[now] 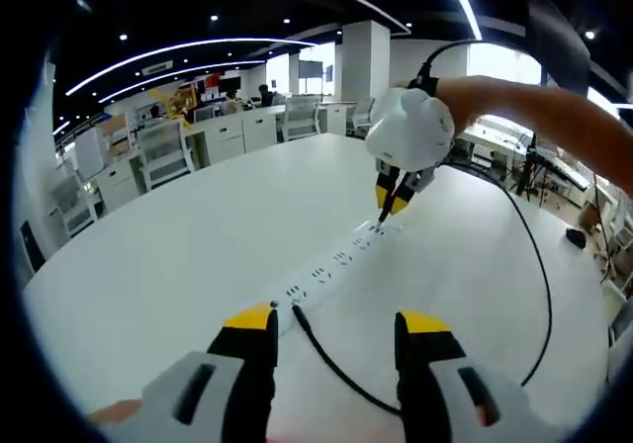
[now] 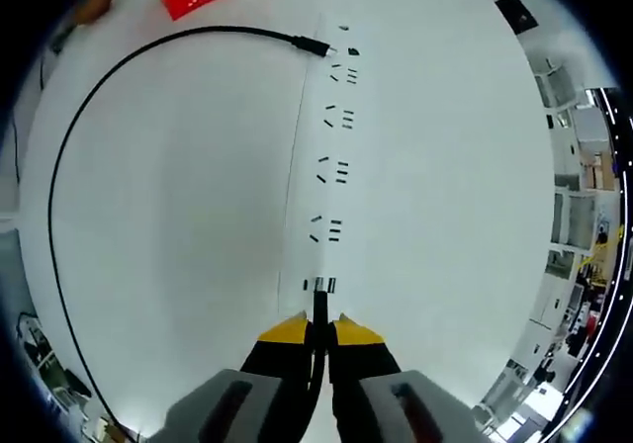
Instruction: Find the data cable on the table. Grasp the USB connector end of the cable and insert it into the USB port on the table
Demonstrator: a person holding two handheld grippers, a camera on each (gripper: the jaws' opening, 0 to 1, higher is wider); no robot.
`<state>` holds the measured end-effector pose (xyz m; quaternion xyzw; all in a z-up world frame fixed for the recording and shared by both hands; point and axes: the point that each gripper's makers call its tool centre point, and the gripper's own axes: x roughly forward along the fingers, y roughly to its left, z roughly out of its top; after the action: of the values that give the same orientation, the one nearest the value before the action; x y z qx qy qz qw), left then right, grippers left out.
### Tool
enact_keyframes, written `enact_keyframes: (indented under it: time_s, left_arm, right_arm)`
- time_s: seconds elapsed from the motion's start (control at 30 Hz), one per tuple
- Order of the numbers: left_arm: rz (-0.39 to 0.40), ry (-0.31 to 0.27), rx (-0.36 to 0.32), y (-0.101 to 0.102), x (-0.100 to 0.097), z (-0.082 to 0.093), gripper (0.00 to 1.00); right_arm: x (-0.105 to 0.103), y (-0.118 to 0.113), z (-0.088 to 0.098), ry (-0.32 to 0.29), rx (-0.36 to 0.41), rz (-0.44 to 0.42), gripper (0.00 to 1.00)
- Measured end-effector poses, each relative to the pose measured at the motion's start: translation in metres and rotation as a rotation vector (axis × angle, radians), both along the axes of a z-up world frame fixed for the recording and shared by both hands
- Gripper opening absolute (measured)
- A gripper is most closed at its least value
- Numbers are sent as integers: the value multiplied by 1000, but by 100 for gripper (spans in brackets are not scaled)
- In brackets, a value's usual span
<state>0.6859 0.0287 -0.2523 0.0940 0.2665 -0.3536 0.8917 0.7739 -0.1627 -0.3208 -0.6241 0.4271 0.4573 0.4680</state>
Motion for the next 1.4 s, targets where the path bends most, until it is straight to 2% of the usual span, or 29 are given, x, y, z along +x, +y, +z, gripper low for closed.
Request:
enact_keyframes:
  time_s: [0.3,0.7,1.03,1.4]
  left_arm:
    - [0,1,2,1,1,-1,47]
    - [-1,1,1,1,2,-1,47]
    - [-1,1,2,0,2,-2,47]
    - [0,1,1,1,2,-2,47]
  right_arm:
    - [3,-5,-5,12,-69,14,9]
    - [8,-9,-10,12,-123,29,9]
    - [6,-6,-10,24,-132,21,9]
    - [7,-6,-11,37,-187,14,9]
